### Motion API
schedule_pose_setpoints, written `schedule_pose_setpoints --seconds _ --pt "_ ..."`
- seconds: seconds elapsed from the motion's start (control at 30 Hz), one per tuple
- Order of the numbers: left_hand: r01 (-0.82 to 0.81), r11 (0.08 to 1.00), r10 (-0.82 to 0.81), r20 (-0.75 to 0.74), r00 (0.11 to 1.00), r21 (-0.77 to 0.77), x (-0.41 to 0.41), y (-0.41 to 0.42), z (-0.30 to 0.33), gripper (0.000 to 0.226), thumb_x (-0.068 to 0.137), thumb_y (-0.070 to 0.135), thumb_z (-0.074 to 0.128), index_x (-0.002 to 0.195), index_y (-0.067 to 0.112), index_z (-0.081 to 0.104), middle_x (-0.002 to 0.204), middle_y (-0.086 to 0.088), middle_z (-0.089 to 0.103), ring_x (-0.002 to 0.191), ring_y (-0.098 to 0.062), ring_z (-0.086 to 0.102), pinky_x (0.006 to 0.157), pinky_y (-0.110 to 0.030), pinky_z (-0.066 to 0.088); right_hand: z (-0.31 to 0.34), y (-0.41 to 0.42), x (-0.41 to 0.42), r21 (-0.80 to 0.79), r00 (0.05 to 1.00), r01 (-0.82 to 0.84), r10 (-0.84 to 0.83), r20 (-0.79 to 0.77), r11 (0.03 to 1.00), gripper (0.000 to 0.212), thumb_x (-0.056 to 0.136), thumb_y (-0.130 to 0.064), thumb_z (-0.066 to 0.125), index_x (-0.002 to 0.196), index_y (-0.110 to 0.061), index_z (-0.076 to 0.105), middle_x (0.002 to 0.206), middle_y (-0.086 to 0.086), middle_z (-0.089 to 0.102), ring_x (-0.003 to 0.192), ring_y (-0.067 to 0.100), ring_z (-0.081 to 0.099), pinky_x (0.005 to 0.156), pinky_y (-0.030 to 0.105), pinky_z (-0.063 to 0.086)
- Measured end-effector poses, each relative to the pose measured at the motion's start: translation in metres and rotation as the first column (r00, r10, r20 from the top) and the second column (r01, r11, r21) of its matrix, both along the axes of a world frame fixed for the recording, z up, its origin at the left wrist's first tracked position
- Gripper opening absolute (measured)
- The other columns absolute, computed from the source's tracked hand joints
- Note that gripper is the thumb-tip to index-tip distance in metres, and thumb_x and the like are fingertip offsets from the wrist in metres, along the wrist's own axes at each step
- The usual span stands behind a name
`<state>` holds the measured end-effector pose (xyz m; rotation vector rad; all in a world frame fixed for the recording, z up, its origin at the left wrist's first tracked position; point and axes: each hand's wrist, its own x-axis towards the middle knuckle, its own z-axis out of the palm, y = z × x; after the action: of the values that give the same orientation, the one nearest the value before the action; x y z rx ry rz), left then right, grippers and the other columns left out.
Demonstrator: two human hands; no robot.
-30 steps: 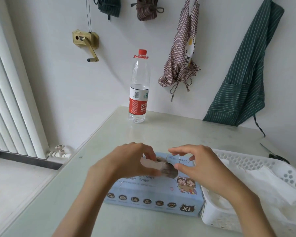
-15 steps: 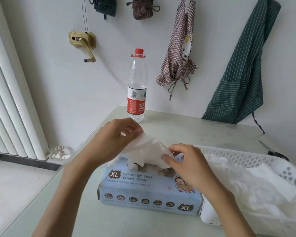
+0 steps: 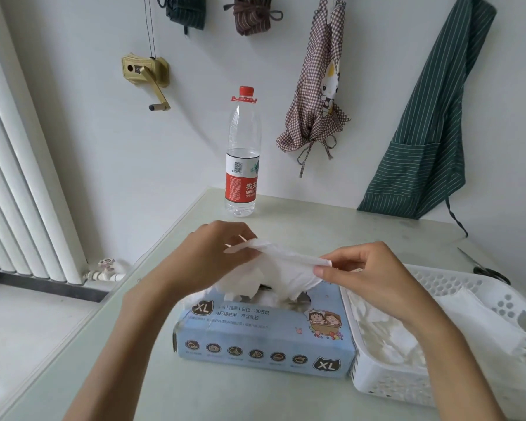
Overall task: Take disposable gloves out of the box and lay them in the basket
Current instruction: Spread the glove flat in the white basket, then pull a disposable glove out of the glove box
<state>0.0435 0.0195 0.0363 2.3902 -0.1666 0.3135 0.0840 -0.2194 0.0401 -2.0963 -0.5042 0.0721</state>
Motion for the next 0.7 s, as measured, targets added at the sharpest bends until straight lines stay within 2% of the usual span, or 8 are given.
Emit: schedule_pose_setpoints --seconds 0.07,0.13,0.27,0.4,0.5,0.57,0.63,0.7 --pt "0.057 0.984 -0.063 -0.026 0.998 -0.168 -0.001 0.004 0.002 0.014 0.086 0.029 0.065 0.099 0.024 0.062 0.098 0.007 0.070 0.086 -0.006 0.067 0.080 -0.030 0.056 0.005 -0.004 0.000 0.133 0.998 -0.028 0.036 -0.058 0.991 0.013 0.076 -0.029 0.075 0.086 -0.020 0.074 0.085 -0.007 0.074 0.087 0.007 0.067 0.079 0.009 0.047" --pt "0.113 0.957 -0.122 -0.015 0.992 -0.265 -0.003 0.003 0.002 0.021 0.082 0.029 0.068 0.098 0.019 0.059 0.101 0.003 0.070 0.089 -0.008 0.068 0.083 -0.028 0.056 0.007 -0.004 -0.001 0.341 0.982 -0.074 0.127 -0.138 0.937 0.021 0.076 -0.029 0.072 0.091 -0.015 0.070 0.090 -0.003 0.071 0.091 0.008 0.066 0.090 0.016 0.049" --pt "0.218 0.943 -0.217 0.031 0.976 -0.253 -0.004 -0.004 0.006 0.023 0.085 0.037 0.059 0.093 0.017 0.068 0.094 0.008 0.071 0.090 -0.006 0.066 0.084 -0.021 0.052 0.012 -0.001 -0.002 0.608 0.954 -0.021 0.197 -0.225 0.794 0.020 0.078 -0.023 0.066 0.095 -0.013 0.061 0.084 0.003 0.063 0.079 0.012 0.060 0.079 0.026 0.048" --pt "0.217 0.931 -0.213 0.046 0.976 -0.295 -0.006 -0.008 0.007 0.027 0.095 0.032 0.048 0.081 0.016 0.063 0.067 0.017 0.059 0.063 0.001 0.052 0.063 -0.013 0.040 0.010 -0.007 0.000 0.428 0.977 0.065 0.029 -0.210 0.902 0.007 0.091 -0.017 0.057 0.093 -0.015 0.064 0.075 0.000 0.067 0.067 0.008 0.062 0.070 0.020 0.050" --pt "0.140 0.938 -0.119 0.087 0.989 -0.316 0.000 -0.006 0.002 0.033 0.098 0.032 0.048 0.085 0.006 0.062 0.073 0.001 0.064 0.071 -0.010 0.060 0.072 -0.034 0.052 0.006 -0.005 0.003 0.308 0.985 0.135 -0.095 -0.142 0.942 0.018 0.097 -0.018 0.052 0.095 -0.013 0.068 0.072 0.001 0.068 0.062 0.005 0.062 0.064 0.016 0.052" --pt "0.099 0.941 -0.077 0.080 0.994 -0.323 0.002 -0.006 0.000 0.036 0.098 0.034 0.048 0.086 0.003 0.062 0.079 -0.011 0.066 0.075 -0.018 0.063 0.082 -0.049 0.051 0.006 0.002 0.004 0.333 0.967 0.146 -0.064 -0.246 0.931 0.027 0.091 -0.035 0.055 0.091 -0.012 0.069 0.074 0.003 0.065 0.062 0.009 0.060 0.061 0.019 0.051" --pt "0.099 0.939 -0.080 0.072 0.994 -0.330 0.002 -0.008 0.000 0.033 0.097 0.032 0.047 0.086 0.005 0.064 0.084 -0.013 0.068 0.081 -0.024 0.066 0.085 -0.048 0.052 0.003 0.007 0.006 0.319 0.926 0.118 0.012 -0.377 0.941 0.053 0.073 -0.061 0.057 0.097 -0.015 0.067 0.081 0.007 0.065 0.065 0.016 0.061 0.062 0.024 0.048" --pt "0.118 0.934 -0.102 0.065 0.993 -0.338 0.002 -0.010 0.001 0.032 0.097 0.031 0.046 0.085 0.007 0.064 0.083 -0.008 0.069 0.080 -0.023 0.066 0.085 -0.043 0.052 -0.006 0.009 0.005 0.205 0.916 -0.004 0.086 -0.393 0.979 0.066 0.067 -0.072 0.060 0.111 -0.023 0.065 0.099 0.012 0.069 0.086 0.026 0.066 0.076 0.029 0.051"
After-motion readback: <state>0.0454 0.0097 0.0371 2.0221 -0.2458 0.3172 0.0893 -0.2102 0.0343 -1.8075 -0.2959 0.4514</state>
